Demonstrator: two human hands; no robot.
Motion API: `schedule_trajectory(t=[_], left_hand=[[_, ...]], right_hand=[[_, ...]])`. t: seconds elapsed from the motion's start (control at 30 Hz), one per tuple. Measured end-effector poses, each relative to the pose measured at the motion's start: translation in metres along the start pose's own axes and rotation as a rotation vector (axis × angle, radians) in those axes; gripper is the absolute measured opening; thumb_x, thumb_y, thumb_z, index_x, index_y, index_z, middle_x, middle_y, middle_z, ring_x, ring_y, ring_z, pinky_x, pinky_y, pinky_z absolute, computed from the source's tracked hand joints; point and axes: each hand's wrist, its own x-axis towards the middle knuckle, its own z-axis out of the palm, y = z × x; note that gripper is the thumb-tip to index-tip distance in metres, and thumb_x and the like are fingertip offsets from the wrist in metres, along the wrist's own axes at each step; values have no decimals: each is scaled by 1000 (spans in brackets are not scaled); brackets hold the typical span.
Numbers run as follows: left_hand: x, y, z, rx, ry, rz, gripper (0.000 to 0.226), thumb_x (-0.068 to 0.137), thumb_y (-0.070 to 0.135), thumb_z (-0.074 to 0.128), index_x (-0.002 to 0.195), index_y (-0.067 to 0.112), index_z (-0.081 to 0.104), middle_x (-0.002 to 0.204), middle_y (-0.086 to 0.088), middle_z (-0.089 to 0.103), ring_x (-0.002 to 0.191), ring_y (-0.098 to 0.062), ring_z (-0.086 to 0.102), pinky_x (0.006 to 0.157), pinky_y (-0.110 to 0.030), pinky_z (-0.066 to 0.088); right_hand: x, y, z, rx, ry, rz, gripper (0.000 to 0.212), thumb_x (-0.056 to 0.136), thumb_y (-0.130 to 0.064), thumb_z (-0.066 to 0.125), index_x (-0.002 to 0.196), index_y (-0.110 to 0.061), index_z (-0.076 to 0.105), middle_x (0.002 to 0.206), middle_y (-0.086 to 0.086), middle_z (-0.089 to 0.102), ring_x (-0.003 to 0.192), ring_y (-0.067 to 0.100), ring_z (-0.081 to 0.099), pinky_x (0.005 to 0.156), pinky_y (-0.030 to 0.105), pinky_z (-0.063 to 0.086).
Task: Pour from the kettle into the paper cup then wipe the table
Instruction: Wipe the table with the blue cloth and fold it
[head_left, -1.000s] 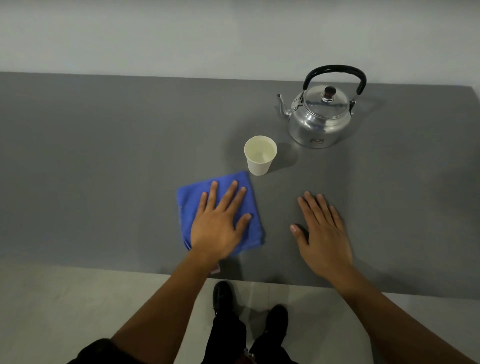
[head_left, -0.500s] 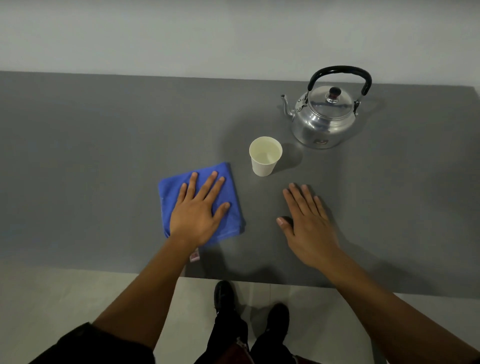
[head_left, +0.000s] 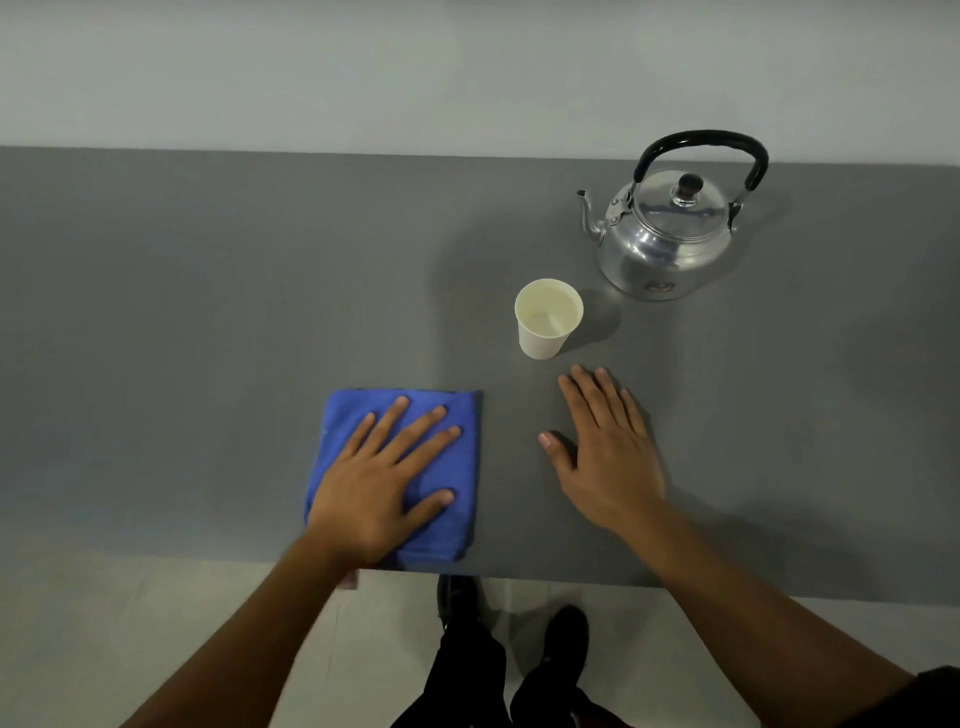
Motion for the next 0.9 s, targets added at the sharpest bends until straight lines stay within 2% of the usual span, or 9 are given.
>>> schedule_trajectory(t=[0.1, 0.23, 0.3, 0.43, 0.57, 0.7, 0.8, 0.9], left_hand=[[25, -22, -9, -24, -12, -102, 72, 99, 74, 26, 162, 46, 7, 172, 18, 7, 161, -20, -5, 128, -51, 8], [77, -7, -16, -15, 0, -189, 71, 99, 73, 17, 163, 43, 5, 172, 17, 3, 160, -25, -9, 129, -51, 1], [89, 9, -15, -12, -12, -146, 71, 100, 74, 17, 163, 43, 2, 172, 17, 1, 160, -26, -12, 129, -52, -1], [68, 28, -4, -49, -25, 54, 71, 100, 74, 24, 161, 47, 1, 172, 19, 0, 160, -23, -13, 129, -52, -3], [28, 0, 0, 4, 5, 153, 71, 100, 72, 31, 162, 44, 8, 172, 19, 4, 161, -21, -3, 128, -47, 1], [34, -47, -15, -11, 10, 7, 71, 99, 72, 29, 162, 44, 12, 172, 19, 9, 161, -21, 0, 128, -49, 11], [74, -53, -25, -21, 17, -146, 73, 98, 71, 22, 163, 39, 15, 171, 17, 10, 161, -25, -1, 129, -49, 7], [114, -39, -28, -21, 5, -183, 72, 99, 72, 14, 163, 40, 8, 172, 17, 5, 160, -27, -7, 129, -50, 2]], right_hand=[[0, 0, -2, 0, -1, -7, 72, 103, -60, 29, 162, -21, 19, 171, 0, 19, 159, 22, 5, 126, 41, 6], [-1, 0, -3, 28, -4, -1, 72, 103, -61, 31, 162, -22, 21, 171, -1, 18, 159, 20, 5, 127, 42, 9], [-1, 0, -3, 24, 11, 5, 72, 103, -61, 31, 162, -22, 22, 171, -1, 19, 159, 20, 6, 127, 42, 11], [0, -1, 0, 15, 23, 9, 72, 103, -61, 28, 162, -21, 22, 171, -1, 20, 159, 19, 6, 127, 43, 15], [0, 2, 3, 8, 24, 8, 71, 103, -62, 27, 162, -22, 20, 171, -3, 16, 159, 16, 2, 128, 40, 12], [1, 2, 3, 6, 27, 11, 70, 104, -62, 27, 162, -23, 20, 171, -4, 16, 159, 16, 0, 128, 42, 13], [0, 2, 2, 15, 18, 11, 71, 103, -63, 23, 162, -24, 20, 171, -4, 16, 159, 16, 0, 127, 44, 15], [0, 1, 0, 15, -4, 22, 72, 103, -64, 20, 163, -25, 17, 172, -5, 13, 158, 15, -2, 128, 43, 12]])
